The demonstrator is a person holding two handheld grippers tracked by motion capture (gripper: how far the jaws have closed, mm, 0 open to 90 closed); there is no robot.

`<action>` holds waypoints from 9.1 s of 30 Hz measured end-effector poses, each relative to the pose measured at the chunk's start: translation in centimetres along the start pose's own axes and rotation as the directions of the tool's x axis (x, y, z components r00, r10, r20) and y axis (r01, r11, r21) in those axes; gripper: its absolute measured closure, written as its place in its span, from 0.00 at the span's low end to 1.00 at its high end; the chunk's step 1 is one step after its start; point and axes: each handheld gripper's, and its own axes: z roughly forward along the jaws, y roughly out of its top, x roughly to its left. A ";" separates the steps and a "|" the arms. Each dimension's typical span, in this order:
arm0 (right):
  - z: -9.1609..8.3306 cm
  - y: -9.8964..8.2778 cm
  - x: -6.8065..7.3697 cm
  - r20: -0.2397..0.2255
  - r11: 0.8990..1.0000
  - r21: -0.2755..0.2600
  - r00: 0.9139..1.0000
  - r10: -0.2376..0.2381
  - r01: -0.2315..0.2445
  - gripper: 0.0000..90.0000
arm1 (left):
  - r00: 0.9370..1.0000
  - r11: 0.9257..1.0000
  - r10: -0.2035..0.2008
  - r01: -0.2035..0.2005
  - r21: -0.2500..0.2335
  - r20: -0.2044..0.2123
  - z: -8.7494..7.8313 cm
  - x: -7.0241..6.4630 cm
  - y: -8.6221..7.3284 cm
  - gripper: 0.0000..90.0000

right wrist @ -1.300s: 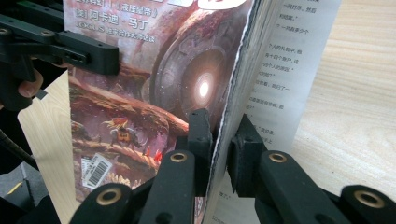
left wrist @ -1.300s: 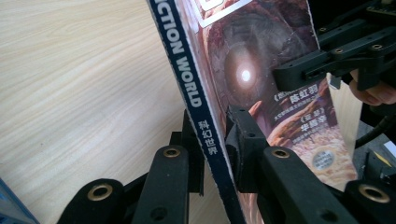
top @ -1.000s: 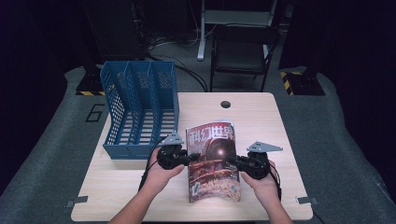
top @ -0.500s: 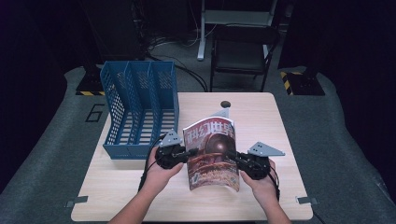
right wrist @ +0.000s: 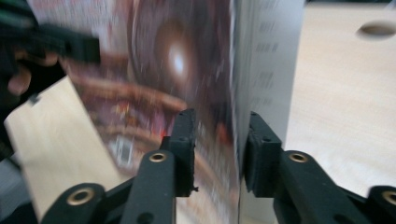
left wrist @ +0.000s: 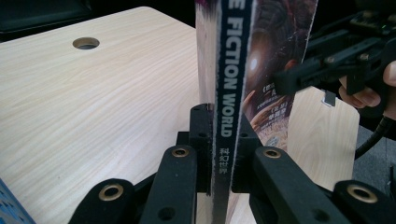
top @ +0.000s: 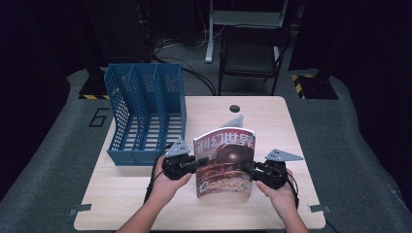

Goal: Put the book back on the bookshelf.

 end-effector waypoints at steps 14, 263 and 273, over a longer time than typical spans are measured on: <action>1.9 -2.3 -1.7 -0.105 0.970 0.240 0.992 0.067 -0.040 0.75 | 1.000 1.000 0.004 -0.004 0.003 0.010 -0.2 -0.3 0.0 0.93; 4.5 -2.8 -0.5 0.109 0.999 0.035 0.994 0.012 -0.016 0.58 | 0.985 0.907 0.174 -0.165 0.387 0.011 -2.2 -1.6 13.6 0.93; 4.5 -2.9 -0.7 0.119 0.999 0.037 0.993 0.021 -0.026 0.57 | 0.986 0.915 0.167 -0.152 0.373 -0.008 -3.4 -1.1 14.6 0.93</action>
